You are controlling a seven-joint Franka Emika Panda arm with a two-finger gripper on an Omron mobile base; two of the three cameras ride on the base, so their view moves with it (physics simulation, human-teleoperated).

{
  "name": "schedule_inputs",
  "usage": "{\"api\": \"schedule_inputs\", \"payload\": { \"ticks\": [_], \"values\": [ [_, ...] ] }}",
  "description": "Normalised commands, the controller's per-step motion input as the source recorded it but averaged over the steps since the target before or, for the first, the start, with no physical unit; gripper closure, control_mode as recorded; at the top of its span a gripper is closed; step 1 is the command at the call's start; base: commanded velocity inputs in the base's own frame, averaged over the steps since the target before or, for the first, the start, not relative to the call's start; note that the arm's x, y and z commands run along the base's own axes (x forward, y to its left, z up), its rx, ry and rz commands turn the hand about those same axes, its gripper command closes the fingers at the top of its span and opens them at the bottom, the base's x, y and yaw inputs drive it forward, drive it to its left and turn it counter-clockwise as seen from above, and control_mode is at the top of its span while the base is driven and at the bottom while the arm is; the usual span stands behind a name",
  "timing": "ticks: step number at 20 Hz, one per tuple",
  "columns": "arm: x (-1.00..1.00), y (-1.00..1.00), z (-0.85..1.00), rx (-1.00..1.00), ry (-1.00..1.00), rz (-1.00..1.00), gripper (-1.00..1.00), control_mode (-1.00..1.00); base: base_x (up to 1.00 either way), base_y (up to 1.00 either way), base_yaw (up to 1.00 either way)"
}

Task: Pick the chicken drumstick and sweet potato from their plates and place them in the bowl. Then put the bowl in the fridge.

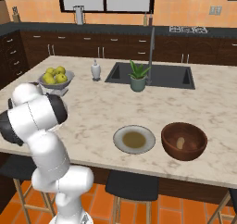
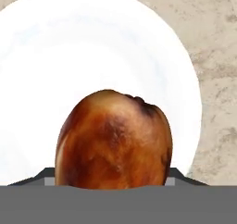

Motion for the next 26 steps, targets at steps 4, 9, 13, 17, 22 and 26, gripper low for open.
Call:
{"api": "schedule_inputs", "payload": {
  "ticks": [4,9,13,17,22,26],
  "values": [
    [-0.64,-0.96,0.62,0.0,-0.12,0.0,1.0,-1.0,0.0,0.0,0.0],
    [-0.4,-1.0,0.67,0.0,0.05,0.0,1.0,-1.0,0.0,0.0,0.0],
    [-0.3,-1.0,0.68,0.0,0.11,0.0,1.0,-1.0,0.0,0.0,0.0],
    [-0.07,-1.0,0.42,0.0,0.15,0.02,1.0,-1.0,0.0,0.0,0.0],
    [-0.01,-0.98,0.15,-0.02,0.03,0.1,1.0,-1.0,0.0,0.0,0.0],
    [0.18,-0.92,0.34,-0.03,0.09,0.08,1.0,-1.0,0.0,0.0,0.0]
  ]
}}
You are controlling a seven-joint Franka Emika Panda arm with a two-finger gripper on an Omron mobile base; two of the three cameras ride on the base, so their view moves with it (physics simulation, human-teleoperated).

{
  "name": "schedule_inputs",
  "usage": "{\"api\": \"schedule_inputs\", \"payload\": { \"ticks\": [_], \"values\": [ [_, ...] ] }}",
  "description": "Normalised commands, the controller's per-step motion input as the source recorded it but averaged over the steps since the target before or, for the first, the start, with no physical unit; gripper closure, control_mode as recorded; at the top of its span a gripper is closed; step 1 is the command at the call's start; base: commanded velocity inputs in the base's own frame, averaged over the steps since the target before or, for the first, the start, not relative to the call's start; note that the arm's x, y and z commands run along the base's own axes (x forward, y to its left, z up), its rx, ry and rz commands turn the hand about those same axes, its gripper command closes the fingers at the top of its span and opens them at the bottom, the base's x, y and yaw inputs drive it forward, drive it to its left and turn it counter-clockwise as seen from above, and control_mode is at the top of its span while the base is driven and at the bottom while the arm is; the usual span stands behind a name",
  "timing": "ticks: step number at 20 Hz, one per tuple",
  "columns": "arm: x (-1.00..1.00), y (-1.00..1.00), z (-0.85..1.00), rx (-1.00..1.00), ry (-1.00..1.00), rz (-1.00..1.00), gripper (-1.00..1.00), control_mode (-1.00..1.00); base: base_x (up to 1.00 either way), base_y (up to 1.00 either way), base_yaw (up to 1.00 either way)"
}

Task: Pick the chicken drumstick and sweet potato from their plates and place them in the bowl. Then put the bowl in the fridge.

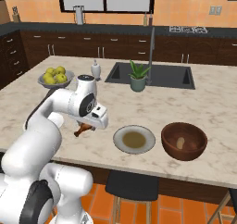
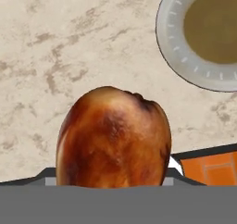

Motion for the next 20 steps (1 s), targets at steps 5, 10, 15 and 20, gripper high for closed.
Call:
{"api": "schedule_inputs", "payload": {
  "ticks": [5,10,15,20],
  "values": [
    [0.16,-0.97,0.24,-0.01,0.02,0.01,1.0,-1.0,0.0,0.0,0.0],
    [-0.11,-1.0,0.0,0.0,0.0,0.1,1.0,-1.0,0.0,0.0,0.0],
    [0.0,-1.0,0.13,0.0,0.01,0.17,1.0,-1.0,0.0,0.0,0.0],
    [0.0,-0.86,0.4,-0.01,0.06,0.03,1.0,-1.0,0.0,0.0,0.0]
  ]
}}
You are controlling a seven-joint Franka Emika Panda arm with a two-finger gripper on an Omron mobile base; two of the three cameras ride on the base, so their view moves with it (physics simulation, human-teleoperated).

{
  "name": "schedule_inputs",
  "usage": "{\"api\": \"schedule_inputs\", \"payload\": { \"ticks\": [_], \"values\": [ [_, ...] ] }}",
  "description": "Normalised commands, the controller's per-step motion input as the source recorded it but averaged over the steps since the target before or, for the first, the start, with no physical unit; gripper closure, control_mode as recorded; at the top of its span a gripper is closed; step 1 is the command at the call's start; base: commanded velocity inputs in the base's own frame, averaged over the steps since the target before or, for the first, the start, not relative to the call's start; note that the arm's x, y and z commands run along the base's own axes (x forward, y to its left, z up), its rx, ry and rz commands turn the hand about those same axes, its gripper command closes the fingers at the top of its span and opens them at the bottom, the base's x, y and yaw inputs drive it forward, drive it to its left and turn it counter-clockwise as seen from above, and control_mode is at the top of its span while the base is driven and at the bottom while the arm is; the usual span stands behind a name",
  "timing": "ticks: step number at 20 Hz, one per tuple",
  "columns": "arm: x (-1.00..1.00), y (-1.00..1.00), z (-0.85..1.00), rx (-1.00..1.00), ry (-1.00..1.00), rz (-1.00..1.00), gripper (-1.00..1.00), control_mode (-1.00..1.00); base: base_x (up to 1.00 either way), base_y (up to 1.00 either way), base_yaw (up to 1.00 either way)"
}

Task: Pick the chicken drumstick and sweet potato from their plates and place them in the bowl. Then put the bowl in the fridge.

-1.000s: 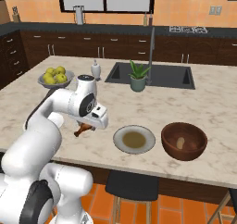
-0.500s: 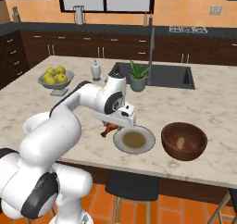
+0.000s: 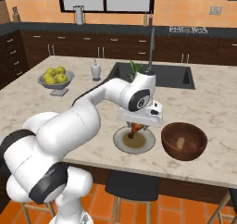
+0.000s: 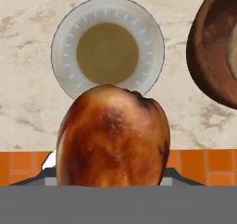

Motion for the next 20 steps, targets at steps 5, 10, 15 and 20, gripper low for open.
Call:
{"api": "schedule_inputs", "payload": {
  "ticks": [5,10,15,20],
  "values": [
    [0.06,-0.95,0.0,0.01,0.09,0.01,1.0,-1.0,0.0,0.0,0.0],
    [0.27,-0.97,-0.15,0.03,0.05,0.02,1.0,-1.0,0.0,0.0,0.0],
    [0.41,-0.62,-0.22,0.03,0.0,0.04,1.0,-1.0,0.0,0.0,0.0],
    [0.57,-0.26,-0.38,0.0,0.0,0.03,1.0,-1.0,0.0,0.0,0.0]
  ]
}}
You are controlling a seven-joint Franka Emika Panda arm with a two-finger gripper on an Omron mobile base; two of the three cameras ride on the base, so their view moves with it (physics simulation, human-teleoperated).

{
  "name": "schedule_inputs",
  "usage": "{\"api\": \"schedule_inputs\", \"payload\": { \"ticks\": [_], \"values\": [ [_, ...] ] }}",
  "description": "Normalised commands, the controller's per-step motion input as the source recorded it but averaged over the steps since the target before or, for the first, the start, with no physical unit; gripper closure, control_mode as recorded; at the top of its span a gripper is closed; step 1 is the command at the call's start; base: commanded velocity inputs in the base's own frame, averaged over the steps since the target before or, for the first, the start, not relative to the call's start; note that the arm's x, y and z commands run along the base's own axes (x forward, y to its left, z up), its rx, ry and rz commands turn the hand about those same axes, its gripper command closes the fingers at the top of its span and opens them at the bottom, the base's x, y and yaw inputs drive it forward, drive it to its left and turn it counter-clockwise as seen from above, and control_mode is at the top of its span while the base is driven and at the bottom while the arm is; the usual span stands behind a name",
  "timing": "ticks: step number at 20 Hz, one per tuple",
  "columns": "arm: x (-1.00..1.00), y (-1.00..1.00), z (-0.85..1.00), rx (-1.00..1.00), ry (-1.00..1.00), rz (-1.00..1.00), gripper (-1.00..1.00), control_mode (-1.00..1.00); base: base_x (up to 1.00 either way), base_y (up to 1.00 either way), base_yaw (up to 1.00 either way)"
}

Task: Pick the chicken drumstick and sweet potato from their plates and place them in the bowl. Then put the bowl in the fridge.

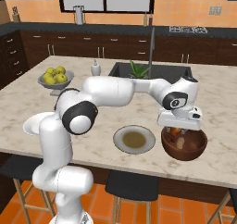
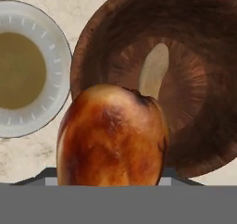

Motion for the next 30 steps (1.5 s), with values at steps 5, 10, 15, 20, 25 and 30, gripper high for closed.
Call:
{"api": "schedule_inputs", "payload": {
  "ticks": [5,10,15,20,25,30],
  "values": [
    [0.27,-0.07,-0.33,0.0,0.0,0.02,1.0,-1.0,0.0,0.0,0.0],
    [0.01,-0.01,-0.42,0.0,-0.02,0.0,1.0,-1.0,0.0,0.0,0.0],
    [0.09,0.0,-0.48,0.0,-0.04,0.0,1.0,-1.0,0.0,0.0,0.0],
    [0.21,-0.01,-0.44,0.0,-0.1,0.0,1.0,-1.0,0.0,0.0,0.0],
    [0.21,0.0,-0.41,0.0,-0.11,0.0,-1.0,-1.0,0.0,0.0,0.0],
    [0.31,0.0,-0.04,0.0,0.0,0.0,-1.0,-1.0,0.0,0.0,0.0]
  ]
}}
